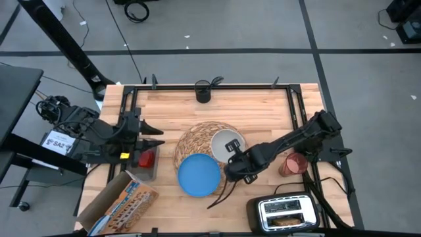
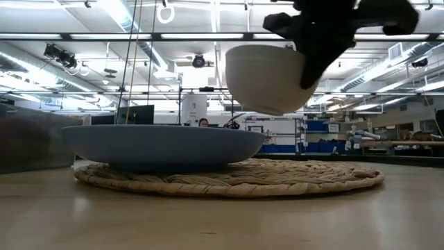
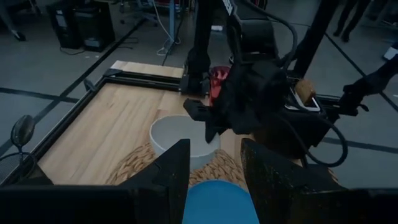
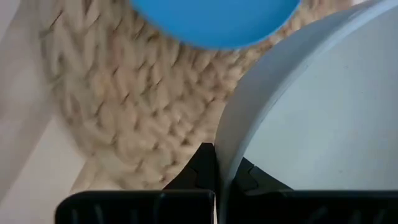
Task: Arrange a breakfast setting
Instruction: Put the white bowl on the brown placemat at the top of the blue plate
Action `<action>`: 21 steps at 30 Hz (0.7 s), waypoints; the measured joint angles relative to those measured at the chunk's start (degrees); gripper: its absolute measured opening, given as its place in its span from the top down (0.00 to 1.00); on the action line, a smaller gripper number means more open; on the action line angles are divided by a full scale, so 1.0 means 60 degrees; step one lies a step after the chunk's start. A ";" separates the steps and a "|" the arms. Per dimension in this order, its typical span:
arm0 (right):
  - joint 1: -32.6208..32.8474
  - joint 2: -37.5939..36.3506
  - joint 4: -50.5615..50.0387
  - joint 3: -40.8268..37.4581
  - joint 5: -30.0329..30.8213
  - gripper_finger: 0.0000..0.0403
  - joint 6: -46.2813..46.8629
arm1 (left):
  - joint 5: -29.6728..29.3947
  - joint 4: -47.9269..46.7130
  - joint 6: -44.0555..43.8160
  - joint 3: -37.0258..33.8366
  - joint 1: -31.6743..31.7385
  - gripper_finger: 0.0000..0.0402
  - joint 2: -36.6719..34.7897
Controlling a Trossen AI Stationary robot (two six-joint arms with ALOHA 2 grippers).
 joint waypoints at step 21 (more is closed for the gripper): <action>-0.2015 0.1370 0.2263 -0.0348 -0.1861 0.95 -0.2886 | -0.0133 0.3045 0.2349 0.0000 0.1098 0.63 -0.0012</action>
